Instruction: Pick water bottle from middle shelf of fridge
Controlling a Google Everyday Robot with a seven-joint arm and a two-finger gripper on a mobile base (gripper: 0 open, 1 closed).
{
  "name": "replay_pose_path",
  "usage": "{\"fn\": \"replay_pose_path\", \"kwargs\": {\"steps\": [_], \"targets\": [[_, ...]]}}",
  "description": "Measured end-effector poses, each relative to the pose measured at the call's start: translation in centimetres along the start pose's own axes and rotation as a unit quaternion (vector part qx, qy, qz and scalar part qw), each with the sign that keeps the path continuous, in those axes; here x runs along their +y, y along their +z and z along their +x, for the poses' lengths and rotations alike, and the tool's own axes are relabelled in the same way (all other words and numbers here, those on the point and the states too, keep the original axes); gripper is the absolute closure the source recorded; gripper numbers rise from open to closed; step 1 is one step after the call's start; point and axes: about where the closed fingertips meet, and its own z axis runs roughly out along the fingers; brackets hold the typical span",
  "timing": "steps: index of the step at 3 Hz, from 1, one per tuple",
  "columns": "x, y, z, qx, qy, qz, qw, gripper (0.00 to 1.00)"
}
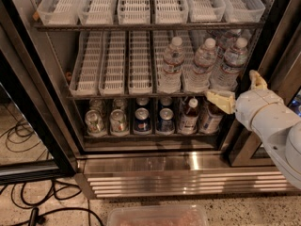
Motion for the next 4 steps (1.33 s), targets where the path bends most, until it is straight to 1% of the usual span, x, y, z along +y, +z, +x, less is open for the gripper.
{"fn": "replay_pose_path", "kwargs": {"steps": [4], "targets": [[-1.7,2.6,0.4,-0.013,0.002,0.039,0.9992,0.36]]}}
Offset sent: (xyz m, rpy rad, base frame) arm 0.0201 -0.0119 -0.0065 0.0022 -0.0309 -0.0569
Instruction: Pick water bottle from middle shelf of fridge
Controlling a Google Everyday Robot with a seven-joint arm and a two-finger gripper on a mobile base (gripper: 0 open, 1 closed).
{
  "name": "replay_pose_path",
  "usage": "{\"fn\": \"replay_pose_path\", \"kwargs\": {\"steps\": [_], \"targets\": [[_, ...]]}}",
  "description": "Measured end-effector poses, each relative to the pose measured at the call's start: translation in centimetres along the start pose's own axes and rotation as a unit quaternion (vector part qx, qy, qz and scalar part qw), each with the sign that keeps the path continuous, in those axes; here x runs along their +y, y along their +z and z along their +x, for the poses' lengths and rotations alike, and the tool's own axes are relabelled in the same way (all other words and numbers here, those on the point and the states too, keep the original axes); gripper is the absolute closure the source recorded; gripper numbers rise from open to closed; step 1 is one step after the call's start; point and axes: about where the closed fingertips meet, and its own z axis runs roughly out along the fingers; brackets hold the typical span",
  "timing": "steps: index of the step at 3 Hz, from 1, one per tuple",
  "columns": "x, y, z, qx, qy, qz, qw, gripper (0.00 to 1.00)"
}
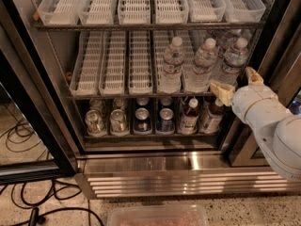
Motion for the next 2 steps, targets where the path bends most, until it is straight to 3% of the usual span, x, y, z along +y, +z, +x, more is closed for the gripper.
{"fn": "replay_pose_path", "kwargs": {"steps": [2], "targets": [[-0.91,1.17,0.05,-0.007,0.001,0.020,0.9998,0.39]]}}
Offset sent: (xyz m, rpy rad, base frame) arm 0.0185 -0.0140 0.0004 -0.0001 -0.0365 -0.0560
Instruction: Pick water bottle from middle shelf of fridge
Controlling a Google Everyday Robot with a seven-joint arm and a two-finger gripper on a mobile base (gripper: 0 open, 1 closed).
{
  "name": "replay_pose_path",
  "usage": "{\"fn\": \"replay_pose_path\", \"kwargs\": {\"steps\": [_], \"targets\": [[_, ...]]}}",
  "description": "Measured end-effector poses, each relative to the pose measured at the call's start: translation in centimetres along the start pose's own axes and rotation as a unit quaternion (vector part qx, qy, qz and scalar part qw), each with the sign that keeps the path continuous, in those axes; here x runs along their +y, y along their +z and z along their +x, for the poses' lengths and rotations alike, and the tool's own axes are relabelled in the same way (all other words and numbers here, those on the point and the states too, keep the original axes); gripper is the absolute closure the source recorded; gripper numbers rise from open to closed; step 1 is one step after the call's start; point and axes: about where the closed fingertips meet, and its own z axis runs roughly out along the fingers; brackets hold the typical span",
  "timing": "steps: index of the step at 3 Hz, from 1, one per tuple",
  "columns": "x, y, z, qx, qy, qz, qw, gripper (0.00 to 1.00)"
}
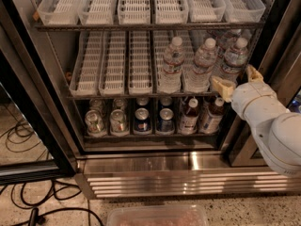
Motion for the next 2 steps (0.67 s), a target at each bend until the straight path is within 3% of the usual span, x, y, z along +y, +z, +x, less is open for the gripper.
{"fn": "replay_pose_path", "kwargs": {"steps": [2], "targets": [[-0.47,1.90,0.35,-0.009,0.004,0.017,0.9998,0.39]]}}
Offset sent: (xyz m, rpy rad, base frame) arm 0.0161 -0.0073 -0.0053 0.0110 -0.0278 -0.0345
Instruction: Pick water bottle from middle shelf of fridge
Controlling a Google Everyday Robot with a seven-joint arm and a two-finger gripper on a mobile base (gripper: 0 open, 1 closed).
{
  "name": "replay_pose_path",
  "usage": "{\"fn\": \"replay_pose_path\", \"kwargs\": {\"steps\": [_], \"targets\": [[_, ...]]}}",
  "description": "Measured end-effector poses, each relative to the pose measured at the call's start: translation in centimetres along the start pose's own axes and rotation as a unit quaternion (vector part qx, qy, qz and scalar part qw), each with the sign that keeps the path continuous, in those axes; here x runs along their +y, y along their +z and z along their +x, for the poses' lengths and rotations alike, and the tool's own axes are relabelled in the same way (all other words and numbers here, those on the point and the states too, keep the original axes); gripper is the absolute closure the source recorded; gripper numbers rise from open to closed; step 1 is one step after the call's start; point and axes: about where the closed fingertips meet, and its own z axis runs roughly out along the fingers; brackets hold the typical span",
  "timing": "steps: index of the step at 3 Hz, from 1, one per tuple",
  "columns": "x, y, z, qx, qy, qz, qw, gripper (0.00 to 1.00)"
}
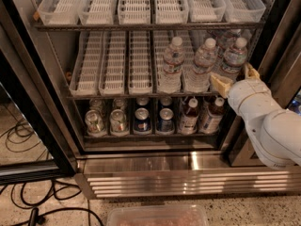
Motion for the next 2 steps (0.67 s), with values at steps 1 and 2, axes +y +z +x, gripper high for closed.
{"fn": "replay_pose_path", "kwargs": {"steps": [1,2], "targets": [[-0.10,0.95,0.30,-0.001,0.001,0.006,1.0000,0.39],[-0.39,1.87,0.68,-0.001,0.000,0.014,0.9999,0.38]]}}
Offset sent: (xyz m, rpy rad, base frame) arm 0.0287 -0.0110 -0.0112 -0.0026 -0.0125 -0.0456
